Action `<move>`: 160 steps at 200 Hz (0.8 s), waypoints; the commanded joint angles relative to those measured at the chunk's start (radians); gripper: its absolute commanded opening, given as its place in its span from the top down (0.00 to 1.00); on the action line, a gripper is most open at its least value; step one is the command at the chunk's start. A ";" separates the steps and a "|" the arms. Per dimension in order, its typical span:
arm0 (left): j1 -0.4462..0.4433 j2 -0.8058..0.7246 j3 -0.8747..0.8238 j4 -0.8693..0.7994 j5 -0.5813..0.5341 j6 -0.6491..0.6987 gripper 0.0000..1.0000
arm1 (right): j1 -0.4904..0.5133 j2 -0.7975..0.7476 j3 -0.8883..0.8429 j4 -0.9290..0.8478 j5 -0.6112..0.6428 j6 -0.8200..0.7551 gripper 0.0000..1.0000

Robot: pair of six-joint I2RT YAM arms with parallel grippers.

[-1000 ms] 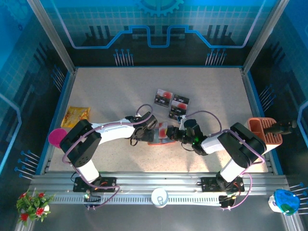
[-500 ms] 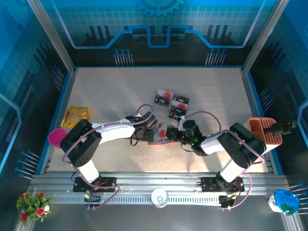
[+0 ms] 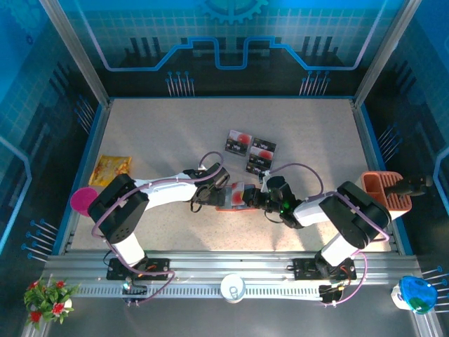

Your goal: Put the credit cards into the card holder

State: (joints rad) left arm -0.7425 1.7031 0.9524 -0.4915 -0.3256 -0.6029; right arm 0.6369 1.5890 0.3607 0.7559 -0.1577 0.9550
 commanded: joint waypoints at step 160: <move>-0.005 0.043 -0.029 -0.004 -0.006 -0.005 0.01 | 0.026 0.012 0.046 -0.231 0.006 0.035 1.00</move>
State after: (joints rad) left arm -0.7425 1.7073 0.9516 -0.4843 -0.3256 -0.6025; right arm 0.6426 1.5684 0.4011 0.6006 -0.1585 0.9745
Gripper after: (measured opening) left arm 0.992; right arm 0.063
